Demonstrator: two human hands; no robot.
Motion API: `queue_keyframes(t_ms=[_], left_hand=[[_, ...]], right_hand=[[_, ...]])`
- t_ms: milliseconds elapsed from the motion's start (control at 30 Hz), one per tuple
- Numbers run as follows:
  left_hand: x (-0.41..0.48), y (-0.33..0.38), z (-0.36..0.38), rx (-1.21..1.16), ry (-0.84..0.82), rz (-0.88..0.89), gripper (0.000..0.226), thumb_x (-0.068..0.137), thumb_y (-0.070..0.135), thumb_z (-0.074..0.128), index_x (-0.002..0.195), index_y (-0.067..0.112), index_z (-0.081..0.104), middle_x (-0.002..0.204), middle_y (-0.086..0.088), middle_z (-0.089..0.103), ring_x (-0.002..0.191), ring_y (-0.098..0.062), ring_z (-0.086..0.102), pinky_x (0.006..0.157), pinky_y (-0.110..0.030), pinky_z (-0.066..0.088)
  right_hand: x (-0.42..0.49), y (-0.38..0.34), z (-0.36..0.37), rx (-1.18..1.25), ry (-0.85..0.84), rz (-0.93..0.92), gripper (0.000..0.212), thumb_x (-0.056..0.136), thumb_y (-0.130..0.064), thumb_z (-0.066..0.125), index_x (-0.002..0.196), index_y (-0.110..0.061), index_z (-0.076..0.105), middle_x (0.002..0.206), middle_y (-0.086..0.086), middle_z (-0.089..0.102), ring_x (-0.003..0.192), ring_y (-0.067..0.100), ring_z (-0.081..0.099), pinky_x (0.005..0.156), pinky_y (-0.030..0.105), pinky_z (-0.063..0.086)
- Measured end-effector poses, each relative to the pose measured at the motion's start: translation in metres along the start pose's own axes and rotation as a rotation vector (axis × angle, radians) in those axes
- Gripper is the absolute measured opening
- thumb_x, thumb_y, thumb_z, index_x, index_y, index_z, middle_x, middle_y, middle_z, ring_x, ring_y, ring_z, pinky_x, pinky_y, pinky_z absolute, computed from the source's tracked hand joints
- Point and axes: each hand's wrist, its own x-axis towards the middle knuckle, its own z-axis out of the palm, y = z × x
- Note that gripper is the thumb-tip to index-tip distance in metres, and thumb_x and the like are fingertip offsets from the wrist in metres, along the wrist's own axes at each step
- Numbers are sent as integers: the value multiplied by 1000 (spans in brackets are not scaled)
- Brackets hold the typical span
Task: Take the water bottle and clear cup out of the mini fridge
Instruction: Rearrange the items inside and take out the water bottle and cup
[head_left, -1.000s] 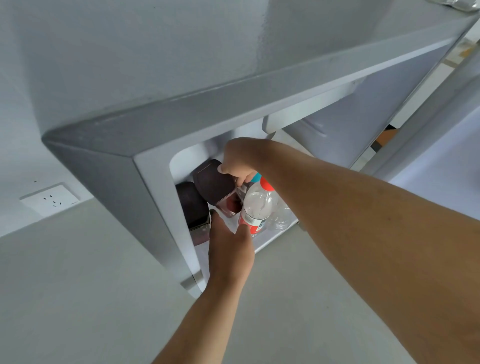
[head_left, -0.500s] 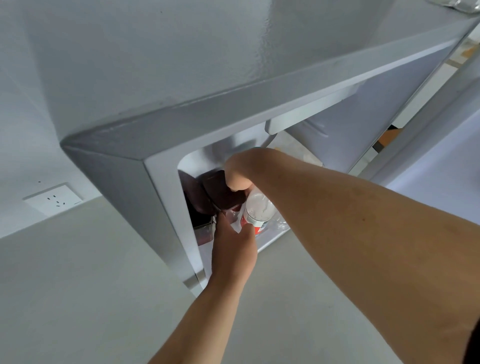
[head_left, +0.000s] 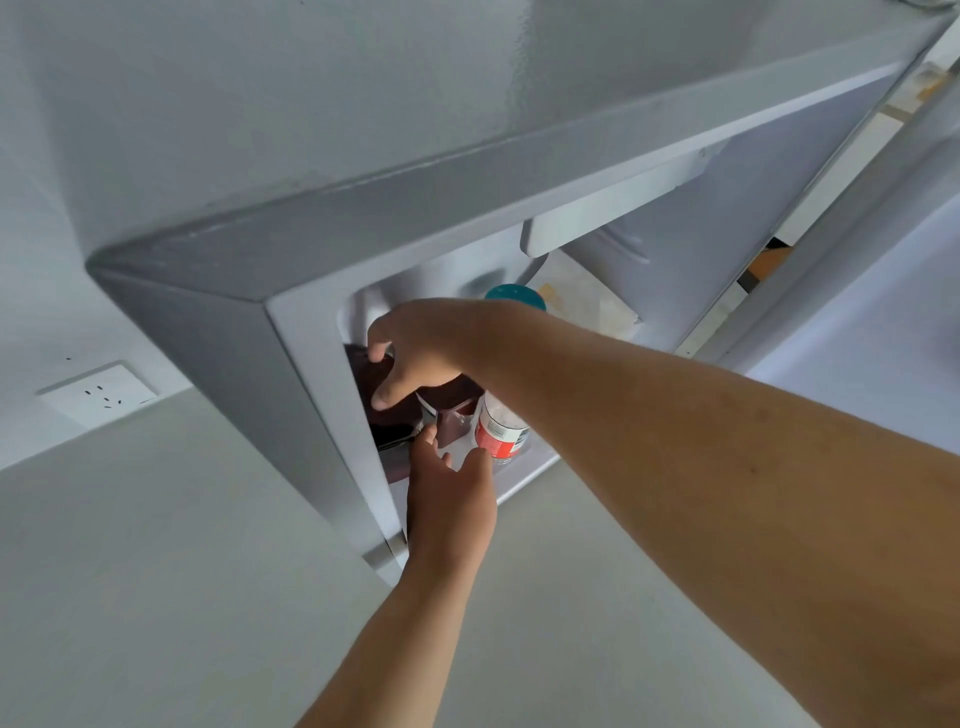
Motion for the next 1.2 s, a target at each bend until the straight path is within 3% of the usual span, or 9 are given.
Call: queue_keyframes(t_ms=[67, 167, 300, 500, 667, 800, 900, 1067, 1200], left_hand=[[2, -1, 2, -22, -5, -1, 69, 78, 41, 56, 146, 37, 46, 134, 23, 54, 133, -11, 54, 93, -29, 40], [5, -1, 4, -52, -4, -5, 72, 77, 38, 53, 149, 31, 47, 136, 15, 57, 125, -10, 56, 84, -22, 40], [8, -2, 6, -90, -5, -33, 57, 93, 35, 58, 148, 29, 48, 145, 12, 58, 116, -8, 58, 89, -27, 41], [-3, -13, 4, -276, 53, -169, 18, 103, 28, 46, 113, 32, 60, 114, 8, 69, 103, -11, 72, 96, -38, 54], [1, -18, 4, -313, 138, -200, 32, 103, 7, 41, 113, 30, 61, 122, 1, 70, 111, -15, 68, 91, -28, 43], [13, -13, 6, -272, 130, -126, 36, 100, 5, 44, 125, 22, 63, 132, 1, 65, 126, -21, 59, 101, -32, 43], [19, -5, 10, -263, 91, -61, 31, 99, 3, 48, 96, 27, 68, 118, 1, 72, 121, -25, 63, 98, -31, 47], [19, -15, 7, -221, 123, -88, 31, 102, 10, 49, 131, 13, 60, 133, -16, 65, 125, -37, 61, 102, -44, 48], [25, -15, 5, -332, 90, -174, 29, 104, 4, 40, 126, 12, 58, 137, -18, 64, 127, -28, 61, 102, -34, 45]], right_hand=[[0, -4, 9, -64, 1, -12, 66, 82, -55, 80, 137, -26, 59, 113, -3, 54, 100, 21, 54, 62, 28, 34], [-4, -5, 18, -127, 41, 9, 66, 80, -57, 80, 136, -31, 56, 111, -3, 41, 98, 21, 41, 72, 33, 42], [-11, -6, 20, -40, 50, 2, 62, 85, -49, 79, 138, -26, 56, 107, -4, 46, 94, 19, 48, 60, 27, 34], [-21, -8, 17, 0, 29, 3, 57, 92, -45, 74, 139, -21, 56, 129, 1, 60, 116, 24, 57, 78, 30, 36], [-28, -17, 21, -44, 32, -15, 42, 94, -38, 71, 130, -15, 66, 123, 3, 67, 109, 26, 63, 86, 33, 52], [-33, -19, 22, -9, 31, -45, 41, 98, -28, 68, 135, -13, 62, 124, 2, 65, 70, 15, 58, 46, 13, 44], [-32, -21, 25, -102, 73, -59, 32, 99, -25, 61, 127, -13, 68, 120, 5, 68, 99, 23, 65, 65, 26, 43], [-29, -15, 32, 3, 194, 15, 30, 95, -18, 61, 125, -18, 64, 119, 3, 61, 105, 25, 61, 77, 32, 49], [-30, -13, 35, 67, 210, 56, 33, 96, -16, 60, 129, -20, 62, 121, 3, 60, 107, 25, 60, 74, 31, 45]])
